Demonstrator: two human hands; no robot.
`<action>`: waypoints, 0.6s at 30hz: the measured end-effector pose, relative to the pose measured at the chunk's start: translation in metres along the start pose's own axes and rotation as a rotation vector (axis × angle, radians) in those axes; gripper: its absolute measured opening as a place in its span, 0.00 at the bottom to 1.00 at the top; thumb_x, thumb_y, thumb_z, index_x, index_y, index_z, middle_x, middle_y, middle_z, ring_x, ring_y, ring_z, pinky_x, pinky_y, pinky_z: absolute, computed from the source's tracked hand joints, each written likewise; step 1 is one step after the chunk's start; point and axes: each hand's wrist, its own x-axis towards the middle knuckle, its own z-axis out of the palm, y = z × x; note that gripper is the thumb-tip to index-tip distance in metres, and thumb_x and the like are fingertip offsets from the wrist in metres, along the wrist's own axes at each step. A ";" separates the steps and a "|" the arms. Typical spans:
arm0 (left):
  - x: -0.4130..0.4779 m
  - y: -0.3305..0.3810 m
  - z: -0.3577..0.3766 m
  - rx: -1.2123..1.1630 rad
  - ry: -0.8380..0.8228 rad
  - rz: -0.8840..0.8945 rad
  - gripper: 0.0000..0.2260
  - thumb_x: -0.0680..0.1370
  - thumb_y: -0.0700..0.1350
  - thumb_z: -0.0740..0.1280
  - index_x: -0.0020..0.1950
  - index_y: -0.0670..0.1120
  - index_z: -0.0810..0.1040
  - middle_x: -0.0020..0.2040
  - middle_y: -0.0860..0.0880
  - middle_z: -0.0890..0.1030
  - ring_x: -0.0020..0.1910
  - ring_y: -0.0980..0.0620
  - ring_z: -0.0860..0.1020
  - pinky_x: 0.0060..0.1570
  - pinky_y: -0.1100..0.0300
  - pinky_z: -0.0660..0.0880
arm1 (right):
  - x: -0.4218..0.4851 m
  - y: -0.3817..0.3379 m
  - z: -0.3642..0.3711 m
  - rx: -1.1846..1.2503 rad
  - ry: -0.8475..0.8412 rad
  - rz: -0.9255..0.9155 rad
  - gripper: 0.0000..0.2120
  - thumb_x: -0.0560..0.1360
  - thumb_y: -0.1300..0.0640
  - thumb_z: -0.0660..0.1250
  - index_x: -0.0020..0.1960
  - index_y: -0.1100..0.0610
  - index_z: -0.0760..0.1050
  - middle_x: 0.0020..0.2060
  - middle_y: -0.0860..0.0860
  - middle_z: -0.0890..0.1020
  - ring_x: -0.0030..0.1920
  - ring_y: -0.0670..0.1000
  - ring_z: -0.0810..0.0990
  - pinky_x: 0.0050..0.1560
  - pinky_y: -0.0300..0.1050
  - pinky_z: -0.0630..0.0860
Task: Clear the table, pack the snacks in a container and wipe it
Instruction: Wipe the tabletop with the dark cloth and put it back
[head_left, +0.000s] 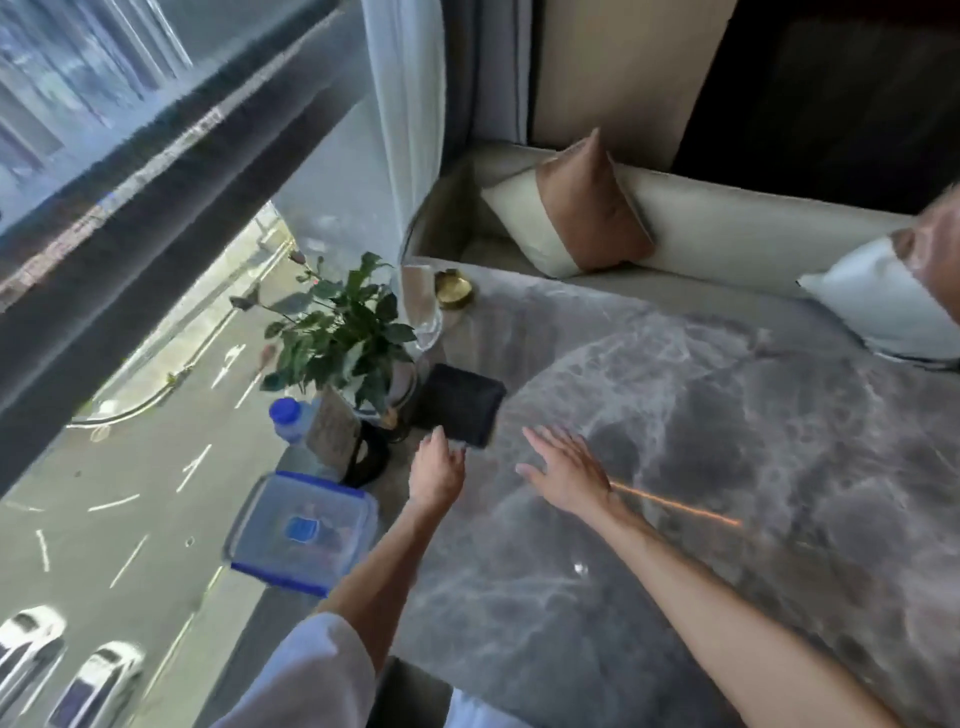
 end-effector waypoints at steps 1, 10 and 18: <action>0.018 -0.003 -0.003 -0.094 -0.005 -0.056 0.23 0.80 0.48 0.60 0.70 0.35 0.67 0.67 0.35 0.74 0.67 0.38 0.71 0.65 0.50 0.67 | 0.025 -0.012 -0.001 -0.027 -0.005 -0.007 0.31 0.79 0.41 0.57 0.78 0.49 0.55 0.78 0.51 0.59 0.79 0.53 0.55 0.78 0.54 0.50; 0.118 -0.024 0.026 -1.093 0.029 -0.761 0.19 0.77 0.42 0.66 0.66 0.37 0.73 0.61 0.36 0.79 0.53 0.37 0.81 0.45 0.49 0.82 | 0.175 -0.077 0.025 -0.094 -0.218 0.031 0.31 0.80 0.50 0.58 0.79 0.53 0.51 0.79 0.52 0.54 0.79 0.54 0.51 0.78 0.55 0.50; 0.148 -0.023 0.035 -1.453 0.060 -0.863 0.25 0.77 0.45 0.68 0.70 0.35 0.67 0.67 0.38 0.76 0.64 0.41 0.77 0.65 0.46 0.74 | 0.186 -0.071 0.061 -0.002 -0.376 0.142 0.27 0.82 0.44 0.50 0.79 0.51 0.54 0.80 0.52 0.48 0.80 0.55 0.44 0.79 0.55 0.47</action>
